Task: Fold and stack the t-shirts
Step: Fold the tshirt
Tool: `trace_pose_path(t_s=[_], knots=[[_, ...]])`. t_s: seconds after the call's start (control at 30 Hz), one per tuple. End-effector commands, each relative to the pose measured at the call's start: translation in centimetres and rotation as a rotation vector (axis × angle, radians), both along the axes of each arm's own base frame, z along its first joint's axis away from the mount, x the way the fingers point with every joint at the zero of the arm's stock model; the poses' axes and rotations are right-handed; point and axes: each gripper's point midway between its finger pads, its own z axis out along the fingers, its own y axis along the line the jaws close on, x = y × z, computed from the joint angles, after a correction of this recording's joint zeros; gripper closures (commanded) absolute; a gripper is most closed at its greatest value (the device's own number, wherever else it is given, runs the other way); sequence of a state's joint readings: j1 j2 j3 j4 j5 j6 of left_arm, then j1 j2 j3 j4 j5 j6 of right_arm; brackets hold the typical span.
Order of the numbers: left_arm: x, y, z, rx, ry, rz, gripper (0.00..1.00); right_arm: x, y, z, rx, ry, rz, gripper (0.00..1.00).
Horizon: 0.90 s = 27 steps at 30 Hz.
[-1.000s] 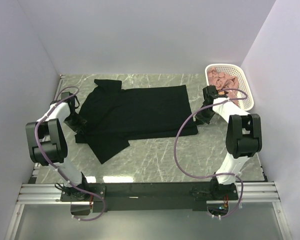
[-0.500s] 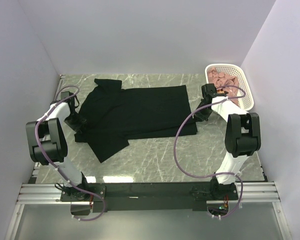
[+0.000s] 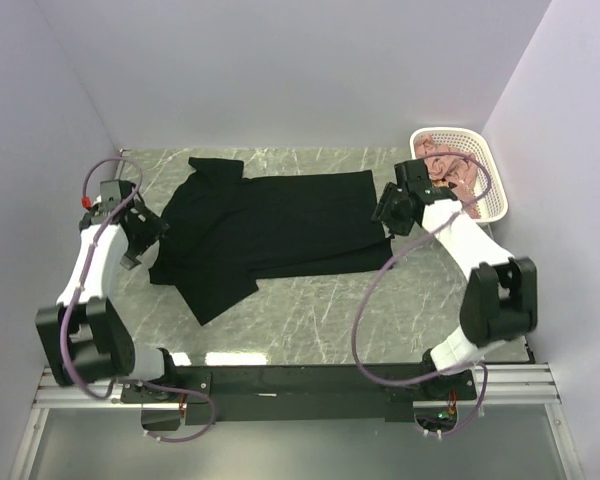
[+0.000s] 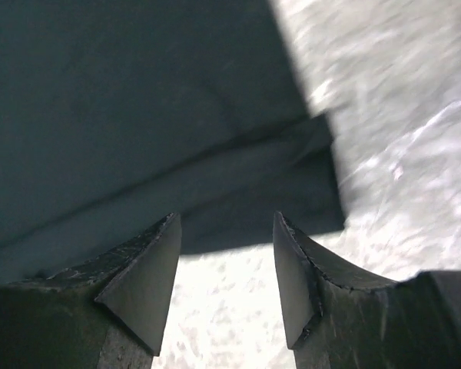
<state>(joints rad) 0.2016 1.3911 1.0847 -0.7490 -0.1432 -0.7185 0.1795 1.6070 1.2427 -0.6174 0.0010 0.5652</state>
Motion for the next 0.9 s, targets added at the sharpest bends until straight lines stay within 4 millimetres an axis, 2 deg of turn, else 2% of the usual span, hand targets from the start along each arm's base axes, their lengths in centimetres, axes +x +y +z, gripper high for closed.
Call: trace_pose_path(t_s=[0.0, 0.07, 0.1, 0.17, 0.2, 0.23, 0.3, 0.37, 0.57, 0.77, 0.87], knots=[[-3.3, -1.1, -0.7, 0.003, 0.045, -0.024, 0.1, -2.4, 1.3, 2.4, -0.005, -0.076, 0.058, 0.41], [-4.5, -2.3, -0.7, -0.009, 0.035, -0.045, 0.13, -4.3, 2.6, 1.5, 0.006, -0.062, 0.1, 0.41], [-5.7, -3.6, -1.8, -0.03, 0.068, -0.07, 0.14, -4.9, 3.0, 2.0, 0.021, -0.083, 0.104, 0.41], [-6.8, -5.0, -2.1, -0.044, 0.06, -0.092, 0.17, -6.5, 3.7, 1.0, 0.027, -0.067, 0.127, 0.41], [-7.8, -6.0, -3.1, -0.053, 0.086, -0.103, 0.19, -7.0, 4.3, 1.5, 0.059, -0.085, 0.14, 0.41], [-8.2, -6.4, -3.3, -0.053, 0.084, -0.107, 0.21, -7.8, 4.4, 0.7, 0.066, -0.07, 0.147, 0.41], [-9.2, -6.8, -4.6, -0.067, 0.108, -0.095, 0.23, -8.8, 5.1, 1.0, 0.092, -0.086, 0.173, 0.41], [-9.8, -8.1, -5.4, -0.08, 0.124, -0.133, 0.25, -9.9, 5.2, 0.6, 0.094, -0.084, 0.19, 0.41], [-10.1, -10.7, -7.6, -0.101, 0.194, -0.187, 0.26, -11.4, 4.9, -0.3, 0.104, -0.077, 0.203, 0.38], [-10.9, -11.1, -9.4, -0.058, 0.262, -0.195, 0.3, -12.0, 4.6, -0.8, 0.102, -0.08, 0.21, 0.37], [-11.4, -11.4, -10.0, -0.052, 0.279, -0.196, 0.35, -12.1, 4.6, -1.3, 0.096, -0.073, 0.218, 0.37]])
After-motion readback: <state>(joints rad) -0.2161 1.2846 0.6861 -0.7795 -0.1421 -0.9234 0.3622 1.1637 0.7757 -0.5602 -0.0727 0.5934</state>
